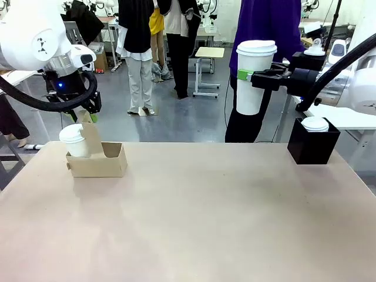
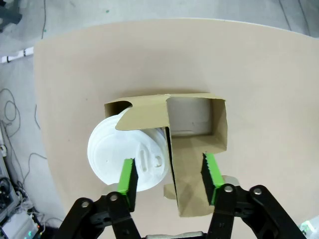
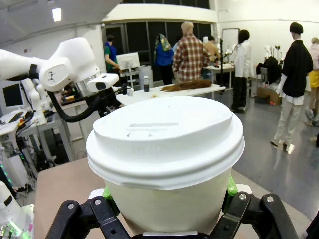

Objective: Pour a drink into a cup and package it in a carrier.
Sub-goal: Position the Cup Carrier in the center of the table.

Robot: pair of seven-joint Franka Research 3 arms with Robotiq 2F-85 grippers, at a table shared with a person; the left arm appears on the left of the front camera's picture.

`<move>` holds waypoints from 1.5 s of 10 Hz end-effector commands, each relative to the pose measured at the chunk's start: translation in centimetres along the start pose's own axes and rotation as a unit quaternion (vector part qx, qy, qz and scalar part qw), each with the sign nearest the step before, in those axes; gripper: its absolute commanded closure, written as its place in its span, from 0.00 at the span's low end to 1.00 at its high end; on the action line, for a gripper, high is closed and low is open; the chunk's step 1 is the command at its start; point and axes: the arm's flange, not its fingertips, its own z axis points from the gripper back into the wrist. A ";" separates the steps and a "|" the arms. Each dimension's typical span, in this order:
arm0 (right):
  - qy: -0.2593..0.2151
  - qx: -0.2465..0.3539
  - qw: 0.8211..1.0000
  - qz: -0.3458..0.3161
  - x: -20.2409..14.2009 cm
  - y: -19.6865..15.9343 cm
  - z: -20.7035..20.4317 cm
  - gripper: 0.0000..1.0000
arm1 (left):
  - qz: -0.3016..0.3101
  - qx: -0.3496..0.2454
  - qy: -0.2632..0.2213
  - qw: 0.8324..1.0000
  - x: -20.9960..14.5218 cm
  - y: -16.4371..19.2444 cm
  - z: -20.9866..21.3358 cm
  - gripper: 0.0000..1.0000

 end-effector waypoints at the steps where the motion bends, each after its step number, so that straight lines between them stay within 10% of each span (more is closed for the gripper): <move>1: -0.004 0.002 1.000 0.003 0.2 0.2 -0.2 0.12 | 0.015 0.015 0.003 1.000 0.5 -0.2 0.4 1.00; 8: -0.004 0.002 1.000 0.003 0.2 0.2 -0.2 0.12 | 0.003 -0.039 0.059 0.997 0.6 -0.5 0.7 1.00; 15: -0.004 0.002 1.000 0.003 0.2 0.2 -0.2 0.12 | 0.063 0.003 0.003 0.998 -1.3 -2.8 5.4 0.99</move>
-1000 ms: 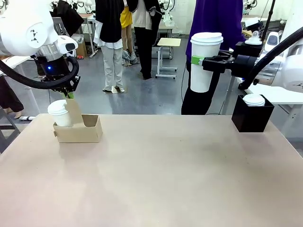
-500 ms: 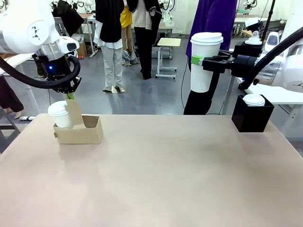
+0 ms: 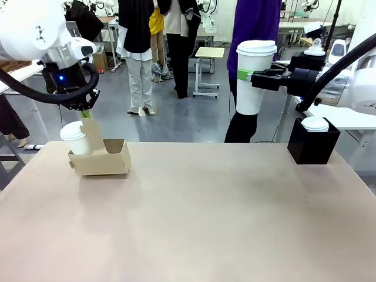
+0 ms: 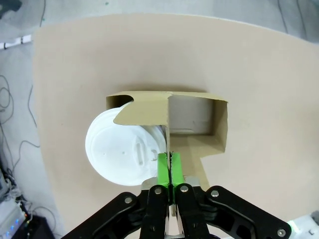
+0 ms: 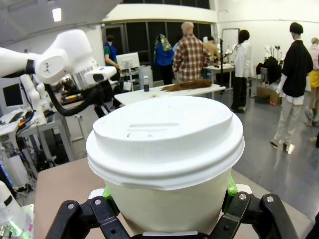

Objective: Pour a drink into a cup and package it in a carrier.
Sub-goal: Position the Cup Carrier in the center of the table.

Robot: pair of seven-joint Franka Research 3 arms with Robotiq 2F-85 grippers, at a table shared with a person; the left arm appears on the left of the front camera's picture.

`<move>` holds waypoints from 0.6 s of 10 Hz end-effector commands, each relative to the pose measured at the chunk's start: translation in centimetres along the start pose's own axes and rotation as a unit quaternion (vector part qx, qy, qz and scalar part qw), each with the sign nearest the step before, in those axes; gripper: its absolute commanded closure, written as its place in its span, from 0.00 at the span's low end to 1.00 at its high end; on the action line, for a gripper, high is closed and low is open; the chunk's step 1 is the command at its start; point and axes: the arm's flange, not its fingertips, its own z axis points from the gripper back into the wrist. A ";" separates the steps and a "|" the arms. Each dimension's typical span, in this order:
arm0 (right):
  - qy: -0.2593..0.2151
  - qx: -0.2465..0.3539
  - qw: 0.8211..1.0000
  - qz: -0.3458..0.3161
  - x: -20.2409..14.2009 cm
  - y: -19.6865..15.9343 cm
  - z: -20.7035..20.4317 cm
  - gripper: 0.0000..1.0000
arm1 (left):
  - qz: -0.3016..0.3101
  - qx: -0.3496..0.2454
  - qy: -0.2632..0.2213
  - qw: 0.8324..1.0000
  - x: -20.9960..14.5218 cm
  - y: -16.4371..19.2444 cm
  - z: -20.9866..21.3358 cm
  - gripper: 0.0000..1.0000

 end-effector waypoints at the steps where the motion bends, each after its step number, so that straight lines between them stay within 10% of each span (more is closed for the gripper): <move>1: -0.004 0.002 1.000 0.003 0.2 0.2 -0.2 0.12 | 0.037 0.010 -0.011 0.999 -2.3 -3.4 4.3 0.99; 6: -0.004 0.002 1.000 0.003 0.2 0.2 -0.2 0.12 | 0.026 0.006 -0.021 0.999 -10.3 -17.4 10.3 0.99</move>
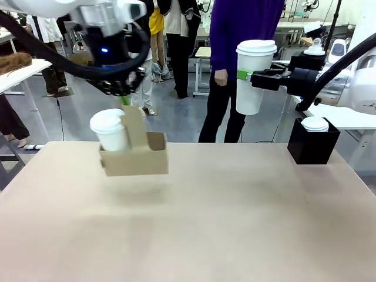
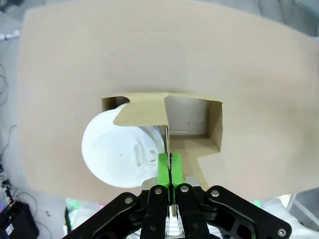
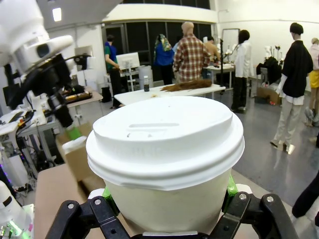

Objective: Pour a drink into a cup and package it in a carrier.
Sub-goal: Position the Cup Carrier in the center of the table.

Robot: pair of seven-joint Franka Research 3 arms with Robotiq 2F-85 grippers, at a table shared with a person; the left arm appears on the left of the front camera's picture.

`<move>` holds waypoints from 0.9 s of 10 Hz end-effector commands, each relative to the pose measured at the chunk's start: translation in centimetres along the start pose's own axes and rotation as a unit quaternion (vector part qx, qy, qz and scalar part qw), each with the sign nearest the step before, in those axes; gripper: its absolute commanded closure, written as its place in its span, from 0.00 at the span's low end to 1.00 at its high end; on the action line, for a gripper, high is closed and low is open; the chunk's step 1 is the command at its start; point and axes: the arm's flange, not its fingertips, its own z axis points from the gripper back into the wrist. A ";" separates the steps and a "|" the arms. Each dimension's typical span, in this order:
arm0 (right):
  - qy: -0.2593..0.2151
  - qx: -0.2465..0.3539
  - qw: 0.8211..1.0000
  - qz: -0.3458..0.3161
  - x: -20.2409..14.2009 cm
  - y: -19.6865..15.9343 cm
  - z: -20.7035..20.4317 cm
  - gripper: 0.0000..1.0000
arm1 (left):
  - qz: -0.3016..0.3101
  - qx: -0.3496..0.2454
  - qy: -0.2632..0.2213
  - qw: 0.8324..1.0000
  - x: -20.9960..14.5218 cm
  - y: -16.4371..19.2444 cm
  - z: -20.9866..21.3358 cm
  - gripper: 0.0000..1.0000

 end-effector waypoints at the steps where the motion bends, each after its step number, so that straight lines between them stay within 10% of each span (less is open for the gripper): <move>1: -0.004 0.002 1.000 0.002 0.2 0.1 -0.2 0.12 | -0.005 0.014 -0.004 1.000 -0.8 -3.8 -0.5 0.99; 9: -0.004 0.002 1.000 0.002 0.2 0.1 -0.2 0.12 | -0.023 0.050 0.030 0.998 -6.2 -14.6 -8.6 0.99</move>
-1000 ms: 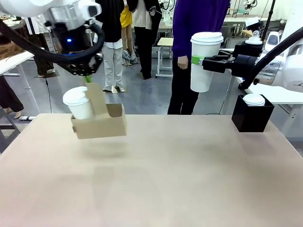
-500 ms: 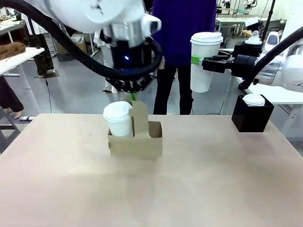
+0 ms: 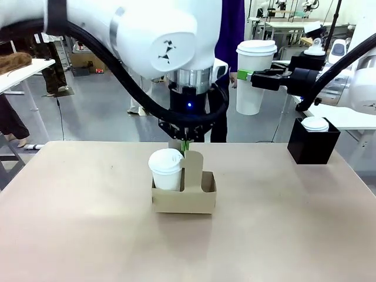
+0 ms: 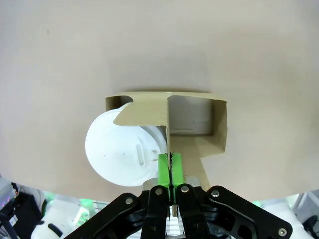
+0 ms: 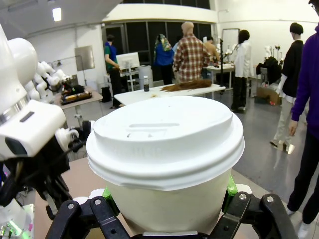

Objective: Pour a drink into a cup and package it in a carrier.
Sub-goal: Position the Cup Carrier in the center of the table, then insert the held 600 ml Paper Cup into the Cup Carrier.

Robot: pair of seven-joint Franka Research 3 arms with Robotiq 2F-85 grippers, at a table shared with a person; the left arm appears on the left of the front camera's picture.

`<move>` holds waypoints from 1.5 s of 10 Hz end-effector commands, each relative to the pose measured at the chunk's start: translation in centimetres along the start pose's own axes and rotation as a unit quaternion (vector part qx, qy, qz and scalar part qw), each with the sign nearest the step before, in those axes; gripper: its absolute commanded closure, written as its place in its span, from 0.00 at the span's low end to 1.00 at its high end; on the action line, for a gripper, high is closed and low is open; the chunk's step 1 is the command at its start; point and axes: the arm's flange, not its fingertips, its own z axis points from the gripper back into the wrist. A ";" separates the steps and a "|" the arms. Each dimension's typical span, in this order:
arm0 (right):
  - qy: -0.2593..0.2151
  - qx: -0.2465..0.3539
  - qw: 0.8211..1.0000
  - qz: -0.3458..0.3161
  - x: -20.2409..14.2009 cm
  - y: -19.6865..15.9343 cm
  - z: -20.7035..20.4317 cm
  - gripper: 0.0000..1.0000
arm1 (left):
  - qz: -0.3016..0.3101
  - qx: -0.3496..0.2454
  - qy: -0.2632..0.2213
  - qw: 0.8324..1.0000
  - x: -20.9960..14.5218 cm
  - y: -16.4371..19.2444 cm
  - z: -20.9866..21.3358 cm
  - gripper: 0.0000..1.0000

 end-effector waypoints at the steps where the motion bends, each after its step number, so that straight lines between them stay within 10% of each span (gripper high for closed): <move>1: -0.004 0.002 1.000 0.002 0.2 0.1 -0.2 0.12 | 0.004 0.011 0.000 1.000 0.3 -0.5 -0.8 0.99; 9: -0.004 0.002 1.000 0.002 0.2 0.1 -0.2 0.12 | -0.001 0.005 0.014 1.000 0.2 -0.6 -2.0 0.99; 10: -0.004 0.002 1.000 0.002 0.2 0.1 -0.2 0.12 | -0.003 0.001 0.013 1.000 0.2 -1.0 -1.8 0.39; 11: -0.004 0.002 1.000 0.002 0.2 0.1 -0.2 0.12 | -0.016 -0.014 0.018 1.000 0.1 -0.2 -1.2 0.39; 12: 0.000 0.000 1.000 0.000 0.0 0.0 0.0 0.12 | -0.029 -0.027 0.018 0.999 -0.3 0.8 -0.1 0.00; 13: 0.019 0.014 1.000 -0.008 -0.4 -1.8 -0.1 0.12 | -0.047 -0.042 0.018 0.998 -0.9 1.9 1.1 0.38; 14: 0.039 0.051 0.998 -0.020 -1.0 -3.3 -0.1 0.12 | -0.064 -0.063 0.018 0.996 -1.5 3.5 2.5 0.00; 15: 0.048 0.115 0.992 -0.034 -1.8 -4.5 -0.1 0.12 | -0.097 -0.088 0.031 0.991 -1.8 5.4 3.7 0.00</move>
